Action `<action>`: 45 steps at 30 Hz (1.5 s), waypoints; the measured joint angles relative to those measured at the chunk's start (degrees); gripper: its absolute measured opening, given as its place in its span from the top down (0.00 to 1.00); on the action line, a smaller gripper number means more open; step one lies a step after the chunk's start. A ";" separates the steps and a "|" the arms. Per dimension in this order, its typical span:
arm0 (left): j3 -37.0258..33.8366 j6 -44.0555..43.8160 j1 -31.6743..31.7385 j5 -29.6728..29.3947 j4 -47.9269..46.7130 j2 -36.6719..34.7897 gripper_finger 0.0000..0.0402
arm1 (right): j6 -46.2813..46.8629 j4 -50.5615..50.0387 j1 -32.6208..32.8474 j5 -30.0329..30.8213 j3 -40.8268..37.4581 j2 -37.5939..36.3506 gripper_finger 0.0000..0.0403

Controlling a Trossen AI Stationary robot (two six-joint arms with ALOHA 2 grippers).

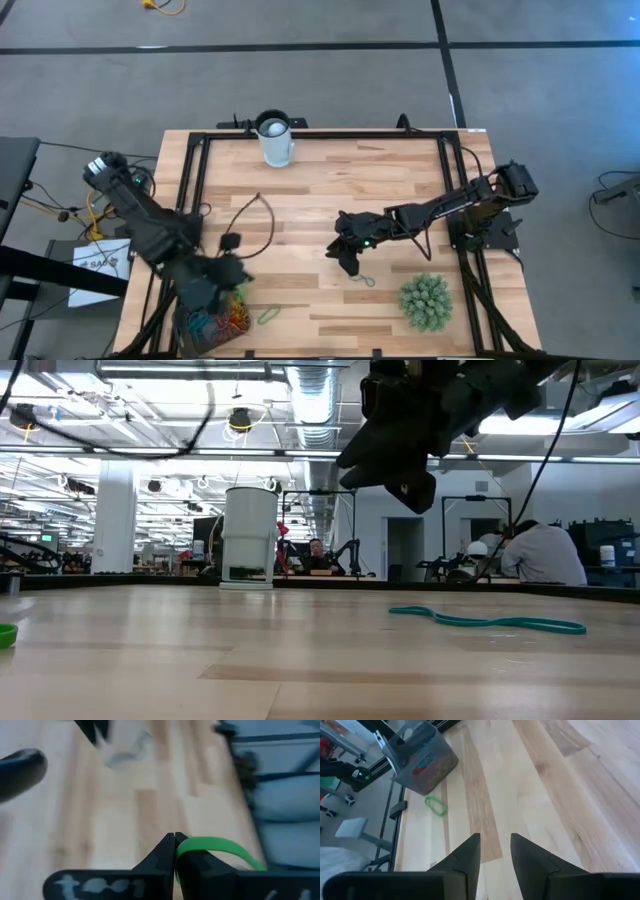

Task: Pick and place items into bin
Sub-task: Put the green rubber band into the black bin

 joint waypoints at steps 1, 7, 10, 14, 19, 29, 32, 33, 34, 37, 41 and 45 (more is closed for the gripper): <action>0.00 -3.09 -1.67 1.15 -0.72 -0.48 1.00 | 0.00 -0.09 0.26 0.46 0.00 0.00 0.75; -0.04 -21.55 -10.69 6.68 -5.72 0.73 1.00 | -0.02 -0.38 0.73 0.66 0.00 0.00 0.75; -0.07 -29.50 -13.57 6.10 -7.77 3.09 1.00 | -0.05 -0.41 0.65 0.66 0.00 0.00 0.75; -0.06 -34.01 -16.12 5.82 -9.22 7.31 0.99 | -0.24 -0.73 0.08 0.66 0.00 0.00 0.75; -0.07 -33.92 -17.29 8.36 -8.93 13.69 0.98 | -3.95 -0.76 -0.88 0.66 0.00 0.00 0.75; -0.07 -32.86 -17.11 15.34 -7.53 28.44 0.98 | -6.11 -0.70 -3.46 0.66 0.00 0.00 0.75; -0.07 -33.26 -16.02 15.30 -7.58 31.47 0.98 | -7.30 -0.65 -4.17 0.61 0.00 0.00 0.75; -0.09 -33.54 -15.46 15.36 -7.58 31.98 0.98 | -7.54 -0.65 -4.38 0.55 0.00 0.00 0.75; -0.08 -33.57 -14.86 15.71 -7.57 32.28 0.98 | -7.56 -0.65 -4.61 0.53 0.00 0.00 0.75; -0.07 -32.78 -13.22 17.19 -7.55 32.41 0.98 | -7.58 -0.61 -5.16 0.51 0.00 0.00 0.75; -0.07 -29.79 -11.23 21.46 -7.54 32.41 0.98 | -7.66 -0.62 -5.88 0.51 0.00 0.00 0.75; -0.07 -28.25 -9.86 25.31 -6.42 32.41 0.98 | -7.69 -0.63 -6.48 0.49 0.00 0.00 0.75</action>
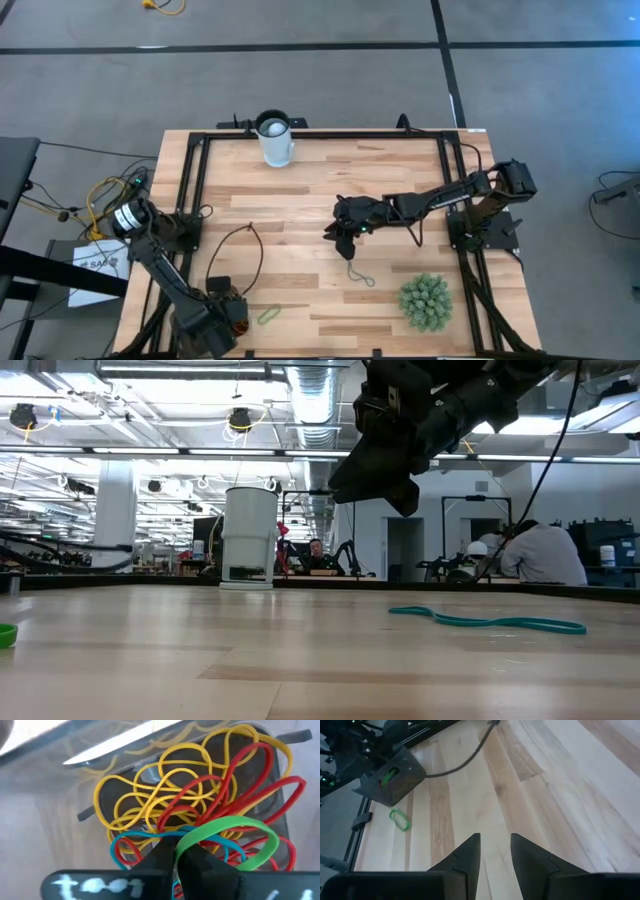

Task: Pick and place items into bin
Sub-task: Put the green rubber band into the black bin

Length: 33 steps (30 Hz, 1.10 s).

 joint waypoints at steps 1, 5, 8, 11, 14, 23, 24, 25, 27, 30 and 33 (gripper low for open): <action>0.00 0.02 0.27 0.11 0.02 0.00 0.98 | 0.00 -0.02 -0.05 0.00 0.00 0.00 0.75; 0.00 -0.46 1.34 0.19 -0.66 0.02 0.98 | 0.00 -0.03 0.05 0.00 0.00 0.00 0.75; 0.00 1.01 1.69 -1.00 -0.99 0.04 0.98 | 0.00 -0.09 0.34 -0.02 0.00 0.00 0.75; 0.00 2.86 1.63 -3.91 -1.16 0.04 0.98 | 0.00 -0.20 0.48 -0.02 0.00 0.00 0.75; 0.00 3.74 1.65 -3.96 -1.16 0.04 0.96 | 0.00 -0.36 0.48 -0.03 0.00 0.00 0.75; 0.00 4.39 1.67 -3.96 -2.08 0.04 0.78 | -0.44 -0.46 0.46 -0.04 -0.02 0.00 0.75; 0.00 5.06 1.70 -4.57 -2.34 0.04 0.76 | -1.33 -0.45 0.49 -0.06 -0.02 0.00 0.75; 0.00 6.13 1.81 -4.84 -2.51 0.04 0.74 | -2.44 -0.46 0.60 -0.05 -0.02 0.00 0.75; 0.01 8.87 2.11 -3.15 -2.95 -0.26 0.71 | -4.85 0.07 0.86 -0.05 -0.02 0.44 0.75; 1.62 12.82 3.08 1.24 -5.10 -1.85 0.70 | -9.58 -0.27 1.54 -0.07 -0.11 0.63 0.75; 5.67 14.63 3.67 -0.06 -11.02 -3.93 0.71 | -13.70 1.67 2.27 -0.05 0.04 2.32 0.75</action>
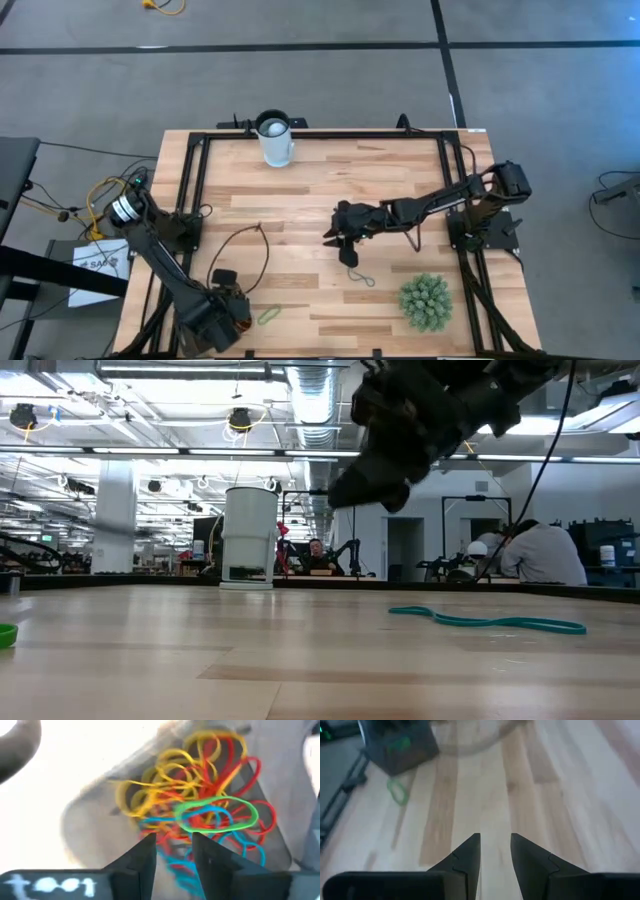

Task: Pick and place items into bin
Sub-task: Put the green rubber band into the black bin

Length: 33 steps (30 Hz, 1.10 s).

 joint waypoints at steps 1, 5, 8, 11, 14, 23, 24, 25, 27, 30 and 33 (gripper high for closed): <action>1.65 0.46 0.06 -1.54 -2.54 -0.61 0.72 | -0.72 -0.03 0.19 0.00 -0.17 0.43 0.75; 8.80 1.51 -0.06 -11.52 -12.05 -3.25 0.75 | -0.67 7.74 1.38 -0.14 0.06 4.27 0.75; 12.70 1.41 -0.26 -20.03 -15.18 -4.54 0.76 | -1.17 13.84 3.21 -0.92 1.01 9.64 0.75; 14.71 3.25 -0.12 -25.95 -15.59 -5.81 0.77 | -3.63 16.01 5.20 -3.43 4.74 14.57 0.75; 14.86 6.16 -0.03 -30.60 -16.84 -7.14 0.77 | -6.54 15.67 6.96 -3.95 10.71 20.40 0.75; 14.86 3.87 -0.05 -32.99 -22.22 -7.75 0.77 | -10.17 7.68 9.44 -13.01 35.89 35.98 0.75; 14.86 3.05 -0.05 -32.25 -22.22 -7.74 0.77 | -10.18 4.90 9.66 -13.07 38.80 37.53 0.75; 14.86 2.27 -0.07 -31.78 -22.22 -7.74 0.77 | -10.19 1.95 9.88 -13.10 41.25 38.85 0.75; 14.86 0.82 -0.08 -30.93 -22.24 -7.74 0.77 | -10.15 -2.88 10.53 -13.28 45.88 41.74 0.75; 14.86 -1.49 -0.19 -30.47 -22.23 -7.72 0.77 | -10.17 -7.25 11.85 -13.20 51.28 45.93 0.75; 14.84 -2.83 -0.23 -29.96 -21.20 -7.72 0.77 | -9.81 -8.55 12.76 -11.36 55.46 48.60 0.75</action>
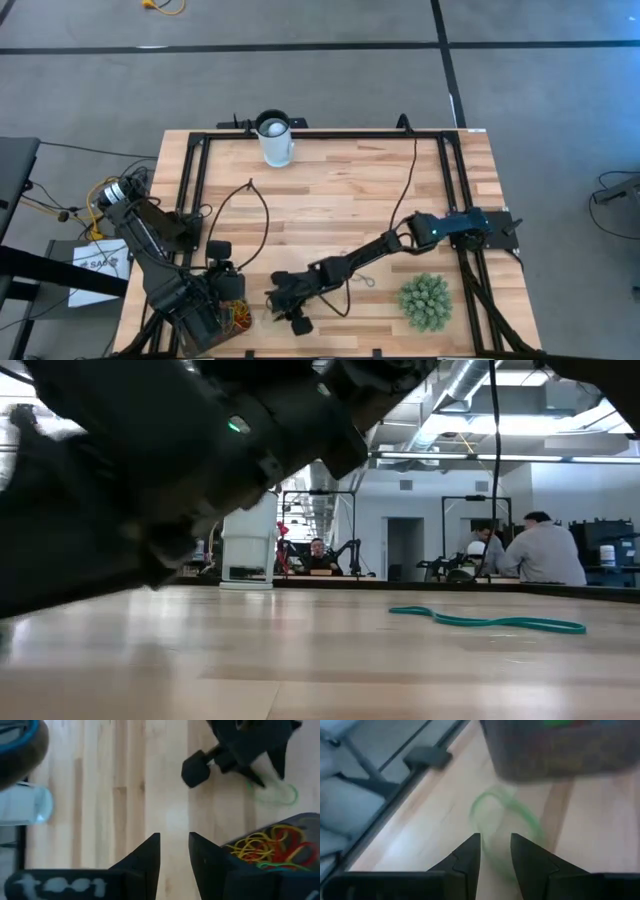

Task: Pick and place items into bin
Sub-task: Put the green rubber band into the black bin

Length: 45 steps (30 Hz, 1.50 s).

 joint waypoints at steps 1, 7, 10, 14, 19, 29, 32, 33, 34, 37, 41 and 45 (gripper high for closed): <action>0.00 -0.29 0.00 0.27 0.52 0.00 0.77 | 0.07 -0.65 0.27 0.90 1.01 0.38 0.75; 0.00 -2.11 -0.04 3.23 5.11 0.00 0.77 | 0.54 -4.89 0.89 6.34 3.15 1.21 0.78; 0.00 -2.28 -0.14 3.92 7.82 0.00 0.77 | 1.63 -6.84 1.01 7.42 3.25 0.97 0.86; 0.00 -2.44 -0.37 3.79 11.46 0.00 0.77 | 3.21 -7.73 1.92 7.95 3.27 0.88 0.98; -0.02 -4.85 -0.58 3.76 15.46 0.00 0.77 | 7.05 -7.70 4.26 10.67 3.45 0.77 0.99; -0.02 -6.82 -1.11 3.50 18.76 0.02 0.77 | 7.22 -8.20 7.69 14.33 6.69 0.98 1.00; -0.02 -8.19 -1.11 3.46 18.78 0.02 0.77 | 7.23 -8.15 7.73 14.60 6.98 0.97 1.00; -0.02 -8.20 -1.11 3.46 18.86 0.02 0.77 | 7.22 -8.56 7.83 14.62 6.96 0.97 1.00; -0.02 -8.20 -1.11 3.46 19.01 0.02 0.77 | 7.22 -8.85 7.94 14.68 6.96 0.97 1.00; -0.02 -8.19 -1.11 3.46 20.07 0.02 0.77 | 6.95 -8.83 8.23 16.60 6.96 0.97 1.00; -0.02 -8.19 -1.11 3.40 20.04 0.02 0.77 | 5.76 -9.17 8.46 18.24 9.14 0.99 1.00; -0.02 -9.60 -1.11 0.51 19.23 0.02 0.77 | 5.71 -11.02 8.42 19.27 13.75 0.88 1.00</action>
